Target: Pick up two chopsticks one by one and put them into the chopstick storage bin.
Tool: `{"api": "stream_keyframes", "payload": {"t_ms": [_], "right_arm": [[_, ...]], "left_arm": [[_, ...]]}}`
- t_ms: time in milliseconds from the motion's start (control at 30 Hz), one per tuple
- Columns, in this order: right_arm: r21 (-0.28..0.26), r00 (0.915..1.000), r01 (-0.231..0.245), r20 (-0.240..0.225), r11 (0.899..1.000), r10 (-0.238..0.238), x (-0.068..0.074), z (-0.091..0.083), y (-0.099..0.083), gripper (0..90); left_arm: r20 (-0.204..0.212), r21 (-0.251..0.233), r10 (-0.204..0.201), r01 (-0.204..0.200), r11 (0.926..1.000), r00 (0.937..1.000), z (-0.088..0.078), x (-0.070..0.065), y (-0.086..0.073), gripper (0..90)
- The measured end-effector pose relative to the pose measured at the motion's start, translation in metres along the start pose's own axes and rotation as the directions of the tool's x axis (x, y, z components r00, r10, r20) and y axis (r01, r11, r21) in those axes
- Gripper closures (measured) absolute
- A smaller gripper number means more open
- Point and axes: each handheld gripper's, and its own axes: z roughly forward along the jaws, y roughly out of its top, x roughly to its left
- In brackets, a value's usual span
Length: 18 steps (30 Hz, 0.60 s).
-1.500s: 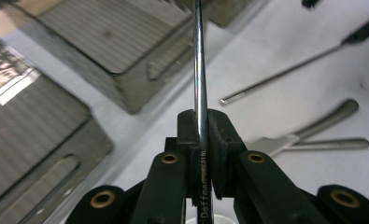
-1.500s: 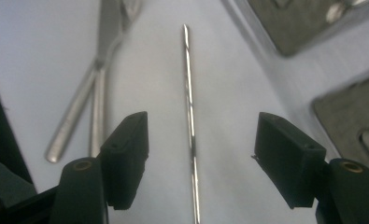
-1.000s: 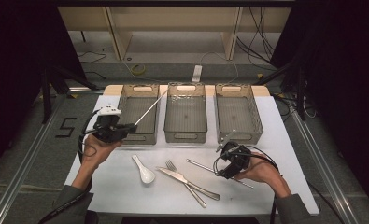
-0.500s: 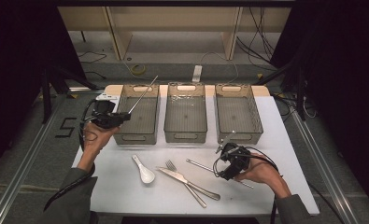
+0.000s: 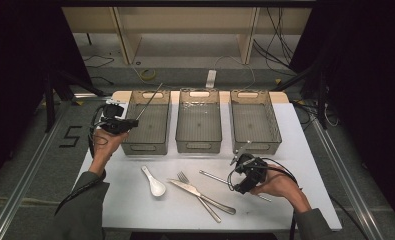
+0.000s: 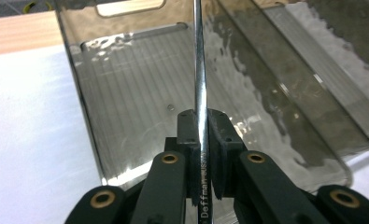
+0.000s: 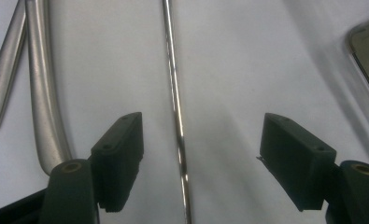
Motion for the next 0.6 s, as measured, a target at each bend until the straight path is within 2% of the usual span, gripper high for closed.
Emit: {"api": "stream_keyframes", "payload": {"t_ms": [167,333,433,467,533,600], "right_arm": [[0.000,1.0000,-0.001,-0.001,1.000,0.001,0.000,0.000,0.000,31.1],[-0.002,1.0000,-0.002,-0.005,1.000,0.002,0.000,0.001,0.000,31.2],[0.001,1.0000,0.000,-0.004,1.000,0.000,0.001,0.001,0.001,31.1],[0.000,1.0000,-0.001,-0.006,1.000,0.001,0.001,0.001,0.001,31.1],[-0.003,1.0000,-0.004,-0.009,1.000,0.004,0.000,0.001,0.000,31.1],[-0.005,0.9999,-0.007,-0.012,1.000,0.007,-0.001,0.000,0.000,31.1]], "left_arm": [[-0.020,0.023,-0.021,0.021,0.9995,0.9996,0.007,0.005,-0.003,83.6],[-0.070,0.053,-0.013,0.017,0.9984,0.9975,0.013,0.006,-0.004,83.2],[-0.083,0.062,-0.018,0.023,0.9978,0.9964,0.017,0.006,-0.005,82.3],[-0.088,0.055,-0.021,0.026,0.9981,0.9959,0.018,0.005,-0.005,80.7],[-0.088,0.056,-0.036,0.041,0.9976,0.9955,0.017,0.004,-0.004,66.4],[-0.080,0.047,-0.024,0.027,0.9985,0.9966,0.013,0.001,-0.003,61.5]]}}
